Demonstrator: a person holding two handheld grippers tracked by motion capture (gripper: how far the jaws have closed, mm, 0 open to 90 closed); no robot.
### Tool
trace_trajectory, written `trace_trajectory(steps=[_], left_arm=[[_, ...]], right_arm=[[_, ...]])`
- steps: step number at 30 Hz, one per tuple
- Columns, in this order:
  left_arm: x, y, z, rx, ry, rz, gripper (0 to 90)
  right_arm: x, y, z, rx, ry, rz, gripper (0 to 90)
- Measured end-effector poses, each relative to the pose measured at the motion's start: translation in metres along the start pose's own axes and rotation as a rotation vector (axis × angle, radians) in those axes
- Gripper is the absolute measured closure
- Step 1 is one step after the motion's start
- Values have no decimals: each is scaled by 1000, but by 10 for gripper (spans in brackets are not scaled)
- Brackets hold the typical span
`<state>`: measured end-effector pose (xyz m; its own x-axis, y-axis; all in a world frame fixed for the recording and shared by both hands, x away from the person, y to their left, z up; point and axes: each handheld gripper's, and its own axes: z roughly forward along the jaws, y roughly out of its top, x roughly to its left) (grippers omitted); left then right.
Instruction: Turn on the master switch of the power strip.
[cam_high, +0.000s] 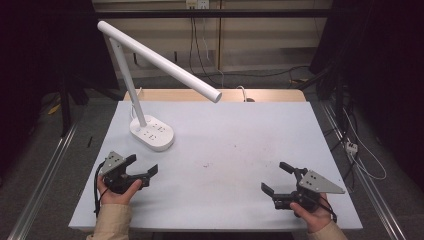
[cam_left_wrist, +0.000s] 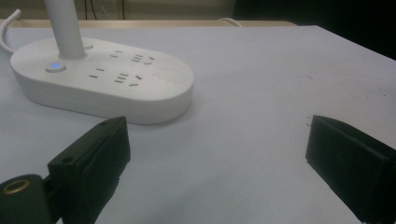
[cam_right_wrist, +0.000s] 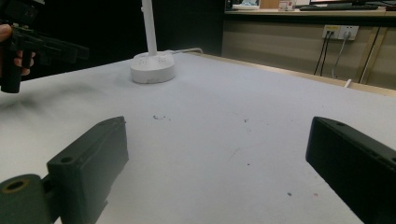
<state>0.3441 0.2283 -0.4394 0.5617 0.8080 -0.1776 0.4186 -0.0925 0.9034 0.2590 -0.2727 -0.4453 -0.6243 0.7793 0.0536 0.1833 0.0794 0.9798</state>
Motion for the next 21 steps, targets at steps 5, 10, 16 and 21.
trace_trajectory(steps=[5,10,16,21], left_arm=[[0,-2,-2,6,2,9,61],[-1,-3,-4,6,1,12,60],[0,-6,-8,8,1,13,60],[0,-8,-11,3,4,11,60]], right_arm=[[0,0,0,0,1,-1,52],[0,0,0,0,1,-1,52],[0,0,0,0,3,1,52],[1,0,0,0,4,2,52]])
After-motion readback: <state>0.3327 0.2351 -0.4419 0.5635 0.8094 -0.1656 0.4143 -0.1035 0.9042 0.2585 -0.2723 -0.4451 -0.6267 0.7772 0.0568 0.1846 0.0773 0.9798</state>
